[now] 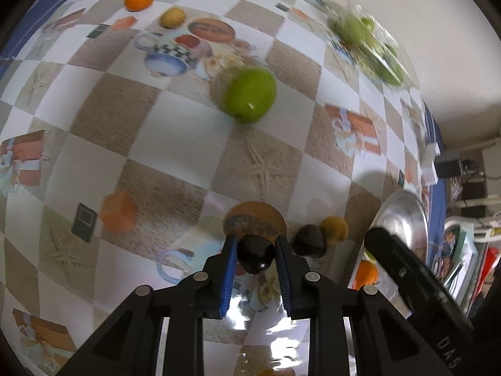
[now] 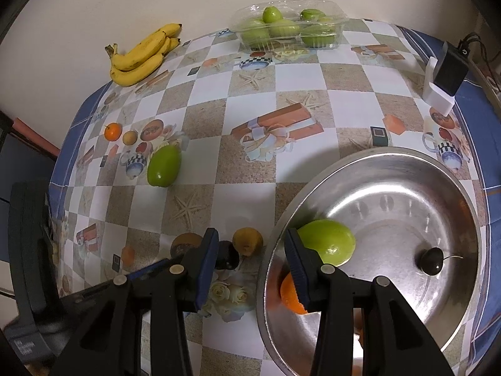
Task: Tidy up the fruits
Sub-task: 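Close the right tool on another dark plum while the left tool holds its plum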
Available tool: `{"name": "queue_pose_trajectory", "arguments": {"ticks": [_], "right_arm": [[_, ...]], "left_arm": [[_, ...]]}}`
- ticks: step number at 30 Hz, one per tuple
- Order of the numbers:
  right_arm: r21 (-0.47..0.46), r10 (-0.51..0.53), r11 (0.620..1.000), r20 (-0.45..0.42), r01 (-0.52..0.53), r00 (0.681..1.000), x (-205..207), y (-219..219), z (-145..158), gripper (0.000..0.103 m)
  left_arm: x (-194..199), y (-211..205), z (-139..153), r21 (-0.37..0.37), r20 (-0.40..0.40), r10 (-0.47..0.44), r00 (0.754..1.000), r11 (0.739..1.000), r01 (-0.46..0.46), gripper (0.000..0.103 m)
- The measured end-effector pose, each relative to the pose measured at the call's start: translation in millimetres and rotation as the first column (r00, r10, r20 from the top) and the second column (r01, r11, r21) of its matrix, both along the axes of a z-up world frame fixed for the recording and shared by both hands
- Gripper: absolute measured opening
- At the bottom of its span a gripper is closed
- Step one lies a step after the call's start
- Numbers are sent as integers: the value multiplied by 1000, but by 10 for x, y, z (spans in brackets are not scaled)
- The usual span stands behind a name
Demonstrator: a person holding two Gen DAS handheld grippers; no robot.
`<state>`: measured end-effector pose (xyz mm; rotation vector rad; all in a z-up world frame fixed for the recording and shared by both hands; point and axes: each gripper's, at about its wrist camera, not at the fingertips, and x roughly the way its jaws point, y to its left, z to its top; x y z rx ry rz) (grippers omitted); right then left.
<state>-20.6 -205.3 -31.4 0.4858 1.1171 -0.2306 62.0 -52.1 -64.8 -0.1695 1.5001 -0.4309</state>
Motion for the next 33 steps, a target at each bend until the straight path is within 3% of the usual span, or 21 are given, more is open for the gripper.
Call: {"name": "queue_pose_trajectory", "arguments": {"ticks": [11, 16, 18, 33], "right_arm": [[8, 55, 998, -11, -55, 998, 73, 175, -28, 45], [-3, 94, 996, -33, -94, 995, 108, 296, -61, 45], [-6, 109, 994, -47, -109, 993, 122, 343, -84, 39], [-15, 163, 986, -113, -166, 980, 184, 515, -235, 39]], "left_arm": [[182, 415, 245, -22, 77, 129, 989, 992, -128, 26], [197, 463, 266, -35, 74, 143, 987, 989, -141, 26], [199, 447, 266, -37, 74, 146, 986, 989, -144, 26], [217, 526, 243, -53, 51, 191, 980, 981, -188, 26]]}}
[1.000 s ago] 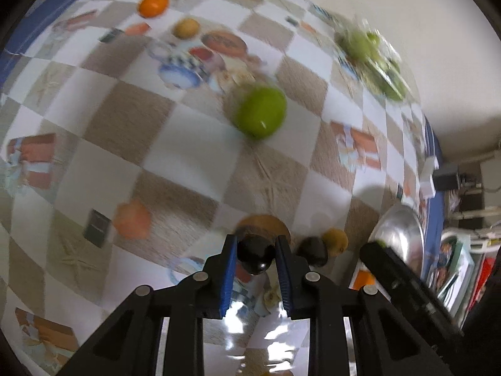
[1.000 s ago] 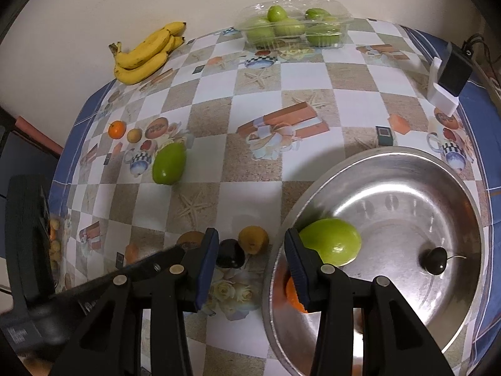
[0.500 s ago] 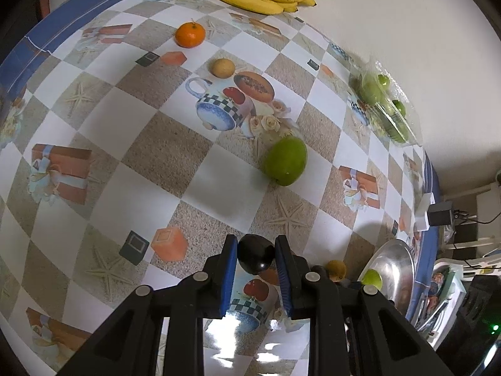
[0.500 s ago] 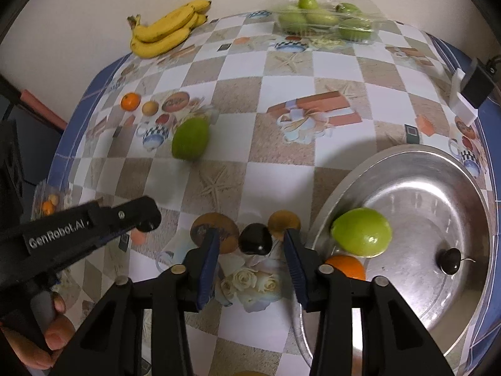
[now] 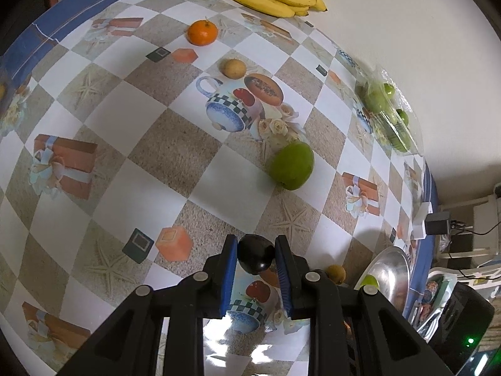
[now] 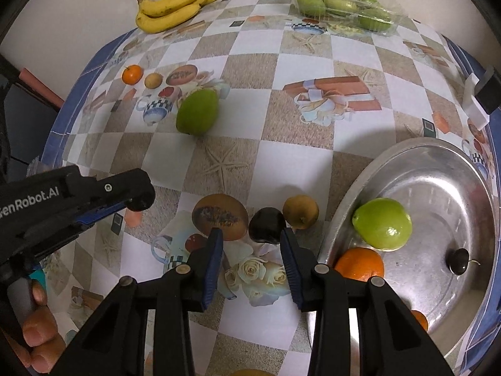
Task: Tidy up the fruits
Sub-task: 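Close the right tool on another dark plum while the left tool holds its plum, then lift both held dark plums and carry them over the steel bowl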
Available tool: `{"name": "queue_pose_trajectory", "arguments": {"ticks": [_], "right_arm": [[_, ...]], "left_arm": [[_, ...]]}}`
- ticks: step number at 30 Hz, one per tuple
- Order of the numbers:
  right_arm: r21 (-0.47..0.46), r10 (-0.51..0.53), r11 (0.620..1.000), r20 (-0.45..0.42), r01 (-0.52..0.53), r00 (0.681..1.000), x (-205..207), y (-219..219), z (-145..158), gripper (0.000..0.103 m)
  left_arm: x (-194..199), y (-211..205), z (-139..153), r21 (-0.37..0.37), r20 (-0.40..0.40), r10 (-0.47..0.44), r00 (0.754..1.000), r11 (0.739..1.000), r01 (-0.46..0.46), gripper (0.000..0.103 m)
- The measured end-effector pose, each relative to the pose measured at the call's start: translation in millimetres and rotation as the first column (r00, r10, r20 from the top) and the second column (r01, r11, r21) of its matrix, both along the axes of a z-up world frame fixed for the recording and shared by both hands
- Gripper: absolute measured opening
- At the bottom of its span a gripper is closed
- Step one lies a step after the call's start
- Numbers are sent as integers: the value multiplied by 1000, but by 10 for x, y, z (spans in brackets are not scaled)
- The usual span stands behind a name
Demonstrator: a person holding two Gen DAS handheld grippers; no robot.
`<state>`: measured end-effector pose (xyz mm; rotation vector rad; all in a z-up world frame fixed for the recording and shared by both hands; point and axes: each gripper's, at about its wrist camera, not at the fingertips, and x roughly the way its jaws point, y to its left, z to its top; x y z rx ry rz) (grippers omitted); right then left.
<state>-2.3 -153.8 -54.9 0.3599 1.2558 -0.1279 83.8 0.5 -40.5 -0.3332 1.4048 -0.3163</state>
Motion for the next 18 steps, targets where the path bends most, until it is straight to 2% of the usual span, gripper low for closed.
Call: {"name": "queue_pose_trajectory", "arguments": {"ticks": [8, 13, 18], "right_arm": [[-18, 5, 1000, -3, -5, 1000, 27, 53, 0, 39], [86, 27, 996, 77, -34, 997, 43, 105, 124, 39], [42, 11, 999, 63, -14, 998, 43, 77, 117, 39]], "left_arm": [[28, 59, -36, -9, -18, 23, 1000, 1000, -23, 26], [50, 125, -42, -15, -23, 49, 999, 999, -49, 26], [60, 151, -44, -20, -29, 59, 998, 998, -60, 26]]}}
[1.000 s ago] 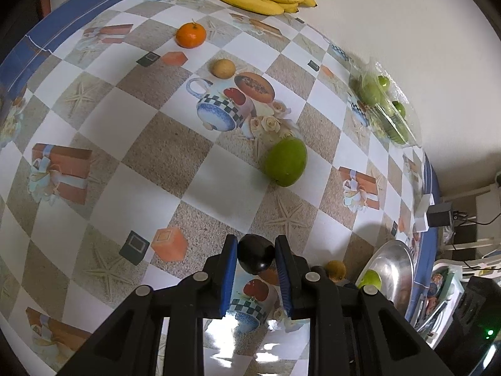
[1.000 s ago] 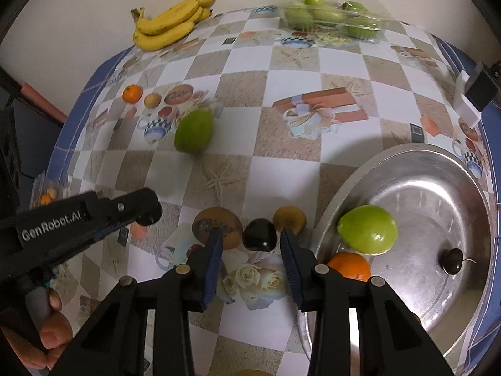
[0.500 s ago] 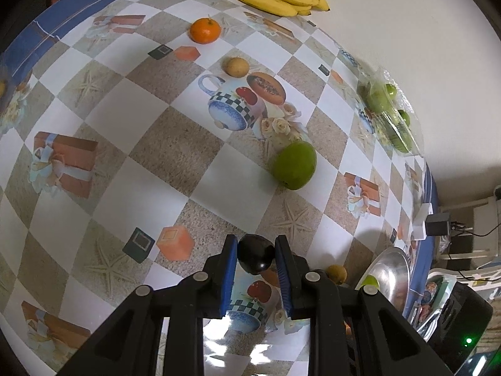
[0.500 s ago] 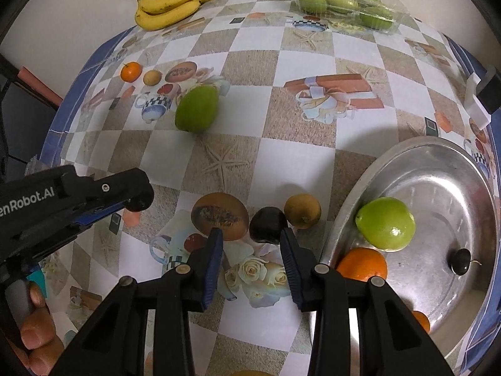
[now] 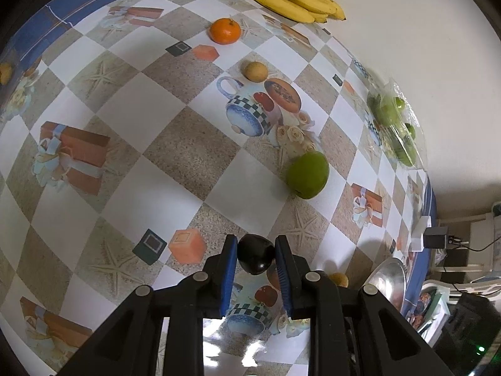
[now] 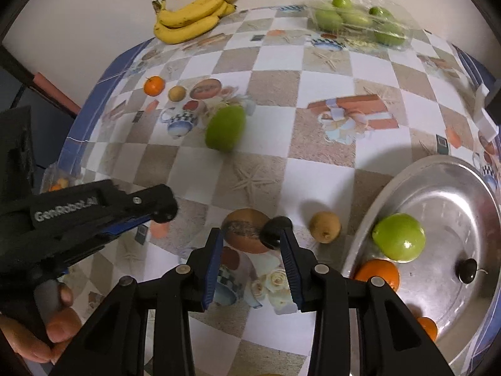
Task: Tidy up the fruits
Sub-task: 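Lift both held dark plums and carry them over the steel bowl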
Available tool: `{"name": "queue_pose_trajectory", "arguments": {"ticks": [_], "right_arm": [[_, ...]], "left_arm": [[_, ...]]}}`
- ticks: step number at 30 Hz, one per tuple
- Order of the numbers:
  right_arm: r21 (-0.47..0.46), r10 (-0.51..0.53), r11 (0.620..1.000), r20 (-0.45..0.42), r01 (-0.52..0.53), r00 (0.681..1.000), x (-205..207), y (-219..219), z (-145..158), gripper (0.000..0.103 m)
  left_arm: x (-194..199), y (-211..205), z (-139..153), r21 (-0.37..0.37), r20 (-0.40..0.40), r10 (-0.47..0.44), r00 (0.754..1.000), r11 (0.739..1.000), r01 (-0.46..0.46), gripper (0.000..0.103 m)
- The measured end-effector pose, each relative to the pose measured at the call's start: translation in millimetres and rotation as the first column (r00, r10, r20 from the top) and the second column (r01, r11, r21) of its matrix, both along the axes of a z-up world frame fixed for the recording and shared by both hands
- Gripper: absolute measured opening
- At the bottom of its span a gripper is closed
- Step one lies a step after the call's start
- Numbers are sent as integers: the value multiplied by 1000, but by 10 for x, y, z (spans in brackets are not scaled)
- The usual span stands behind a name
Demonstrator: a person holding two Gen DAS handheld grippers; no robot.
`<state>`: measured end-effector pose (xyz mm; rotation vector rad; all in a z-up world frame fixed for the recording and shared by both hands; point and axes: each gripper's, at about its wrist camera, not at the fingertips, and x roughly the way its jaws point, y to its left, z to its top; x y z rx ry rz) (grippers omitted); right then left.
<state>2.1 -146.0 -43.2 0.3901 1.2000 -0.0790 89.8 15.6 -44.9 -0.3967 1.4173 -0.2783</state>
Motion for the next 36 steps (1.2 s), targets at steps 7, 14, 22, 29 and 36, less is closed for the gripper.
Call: {"name": "queue_pose_trajectory", "arguments": {"ticks": [7, 14, 22, 29, 36], "right_arm": [[-14, -20, 1000, -25, 20, 999, 69, -56, -108, 39], [-28, -18, 999, -32, 17, 999, 160, 0, -171, 39], [-21, -17, 1000, -24, 17, 1000, 280, 30, -220, 39], [14, -39, 999, -26, 40, 999, 362, -34, -292, 39], [-22, -39, 999, -36, 38, 999, 396, -15, -320, 31]], "left_arm": [[-1, -12, -8, 1, -3, -2, 1000, 1000, 2, 26], [2, 8, -50, 9, -14, 1, 1000, 1000, -1, 26], [45, 79, -152, 19, -41, 26, 999, 999, -25, 26], [77, 97, -191, 22, -53, 35, 998, 999, -34, 26], [95, 86, -193, 22, -54, 35, 998, 999, -34, 26]]}}
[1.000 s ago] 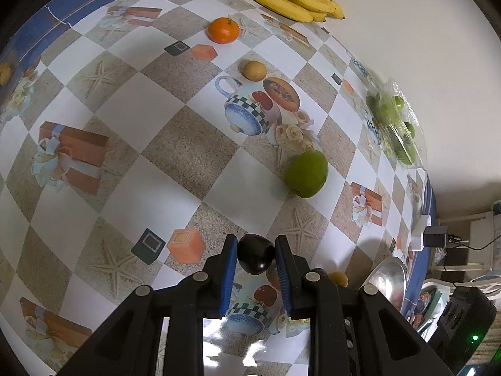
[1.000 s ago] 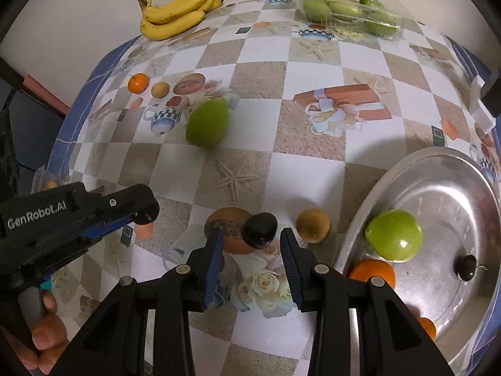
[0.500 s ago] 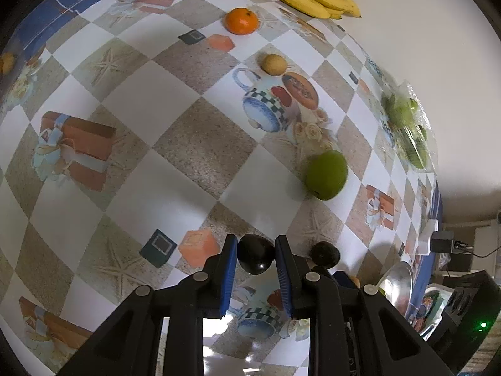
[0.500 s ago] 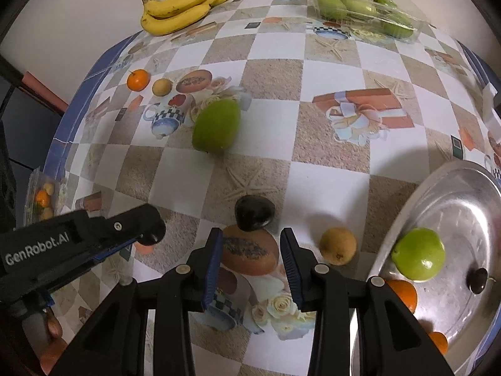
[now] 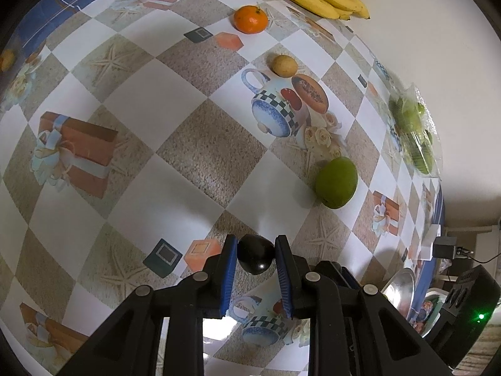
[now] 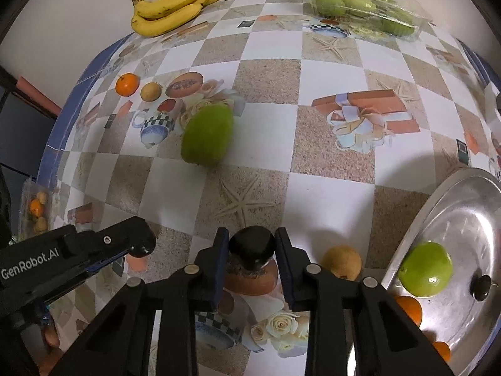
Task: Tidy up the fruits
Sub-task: 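Lift both held dark plums and carry them over the steel bowl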
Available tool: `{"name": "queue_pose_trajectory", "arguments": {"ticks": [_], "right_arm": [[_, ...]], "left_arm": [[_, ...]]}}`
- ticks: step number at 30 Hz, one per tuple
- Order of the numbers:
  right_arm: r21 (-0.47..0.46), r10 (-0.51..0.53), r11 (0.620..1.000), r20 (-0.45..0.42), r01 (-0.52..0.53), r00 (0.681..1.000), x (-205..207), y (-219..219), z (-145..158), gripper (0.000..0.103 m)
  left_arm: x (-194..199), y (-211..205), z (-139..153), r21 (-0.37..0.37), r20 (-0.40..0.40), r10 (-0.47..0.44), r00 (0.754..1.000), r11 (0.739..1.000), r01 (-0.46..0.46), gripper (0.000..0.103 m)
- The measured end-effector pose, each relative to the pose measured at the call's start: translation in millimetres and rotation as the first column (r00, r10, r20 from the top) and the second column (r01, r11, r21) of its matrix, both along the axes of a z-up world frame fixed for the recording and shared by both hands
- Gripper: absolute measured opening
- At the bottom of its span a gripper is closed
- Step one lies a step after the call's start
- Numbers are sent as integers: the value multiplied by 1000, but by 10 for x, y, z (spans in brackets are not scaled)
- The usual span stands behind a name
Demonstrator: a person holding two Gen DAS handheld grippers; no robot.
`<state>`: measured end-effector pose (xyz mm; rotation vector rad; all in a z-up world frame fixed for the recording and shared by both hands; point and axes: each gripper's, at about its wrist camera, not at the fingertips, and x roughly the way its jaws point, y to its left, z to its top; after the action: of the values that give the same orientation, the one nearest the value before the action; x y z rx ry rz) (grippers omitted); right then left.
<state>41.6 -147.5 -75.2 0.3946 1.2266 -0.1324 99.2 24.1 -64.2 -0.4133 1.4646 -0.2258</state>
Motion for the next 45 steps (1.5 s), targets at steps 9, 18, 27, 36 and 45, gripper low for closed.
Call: {"name": "queue_pose_trajectory", "arguments": {"ticks": [9, 18, 27, 36, 45], "right_arm": [[17, -1, 1000, 39, 0, 999, -68, -6, 122, 31], [14, -39, 999, 89, 38, 995, -242, -92, 396, 30], [28, -114, 993, 119, 112, 986, -438, -317, 580, 30], [42, -212, 977, 135, 208, 968, -709, -670, 651, 30], [17, -313, 950, 111, 313, 943, -1019, -1098, 612, 30]], "left_arm": [[-3, -18, 11, 1, 5, -4, 1000, 1000, 4, 26], [-18, -56, 159, -10, 50, -11, 999, 1000, 11, 26], [-60, -139, 337, -23, 100, -24, 995, 999, 27, 26], [-173, -388, 432, -9, 128, -82, 988, 996, 84, 26], [-393, -818, 514, 29, 161, -198, 967, 980, 196, 26]]}}
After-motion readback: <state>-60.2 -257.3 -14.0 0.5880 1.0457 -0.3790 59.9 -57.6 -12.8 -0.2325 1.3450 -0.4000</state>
